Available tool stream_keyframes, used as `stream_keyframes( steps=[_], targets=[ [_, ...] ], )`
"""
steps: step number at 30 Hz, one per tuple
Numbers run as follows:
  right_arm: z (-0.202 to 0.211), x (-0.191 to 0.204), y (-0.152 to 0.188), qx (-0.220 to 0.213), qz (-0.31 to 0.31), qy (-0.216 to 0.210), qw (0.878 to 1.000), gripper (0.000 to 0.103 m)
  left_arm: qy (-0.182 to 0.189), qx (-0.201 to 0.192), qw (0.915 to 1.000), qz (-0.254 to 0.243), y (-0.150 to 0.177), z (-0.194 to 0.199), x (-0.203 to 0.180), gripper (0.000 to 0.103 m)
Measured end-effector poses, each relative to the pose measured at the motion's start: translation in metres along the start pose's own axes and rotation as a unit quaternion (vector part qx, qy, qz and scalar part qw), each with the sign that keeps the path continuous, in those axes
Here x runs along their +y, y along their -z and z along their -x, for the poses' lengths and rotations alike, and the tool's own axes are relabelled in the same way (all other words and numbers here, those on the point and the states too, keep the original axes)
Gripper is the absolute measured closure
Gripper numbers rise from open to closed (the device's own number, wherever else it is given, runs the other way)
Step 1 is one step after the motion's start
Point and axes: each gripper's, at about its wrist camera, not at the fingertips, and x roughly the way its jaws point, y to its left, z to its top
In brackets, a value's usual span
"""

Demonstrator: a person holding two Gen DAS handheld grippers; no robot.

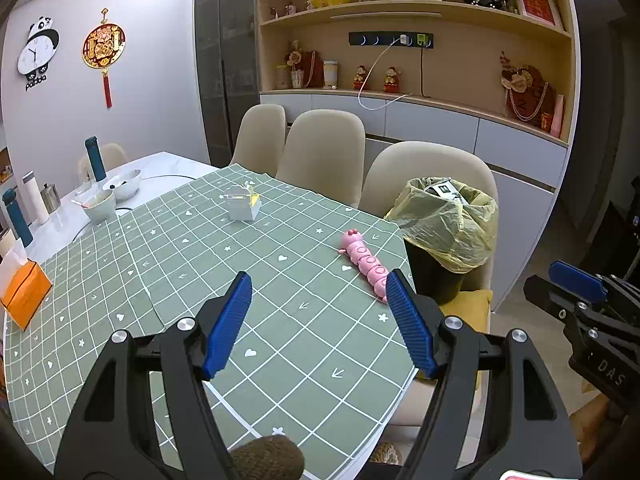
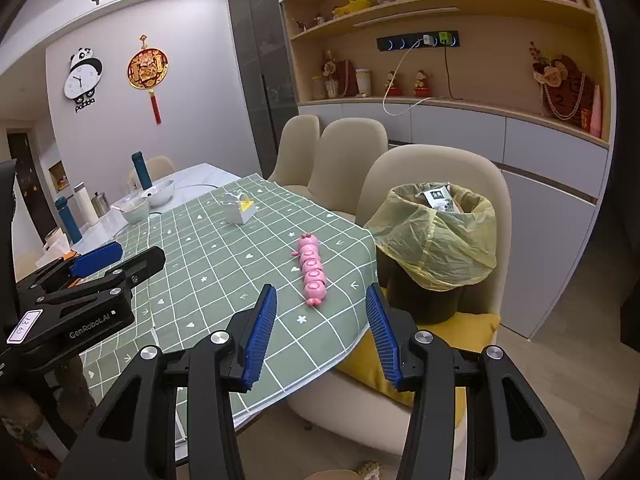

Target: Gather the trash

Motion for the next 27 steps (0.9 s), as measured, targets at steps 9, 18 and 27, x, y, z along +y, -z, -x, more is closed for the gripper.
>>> stream_keyframes(
  steps=[9,18,27],
  targets=[
    [0.0001,-0.0013,-0.0002,-0.001,-0.002,-0.004,1.000,0.059,0.003,0.004,1.0000,-0.001,-0.0001,-0.0012,-0.0028,0.037],
    [0.0039,-0.0035,0.0002,-0.007,-0.007,0.003,1.000,0.059,0.012,0.004,0.9999,-0.005,0.0013,-0.0009,-0.0056,0.037],
    [0.0078,-0.0025,0.0020,-0.008,-0.012,0.008,1.000,0.059,0.020,0.007,0.9997,-0.010,0.0030,-0.0009,-0.0064,0.037]
  ],
)
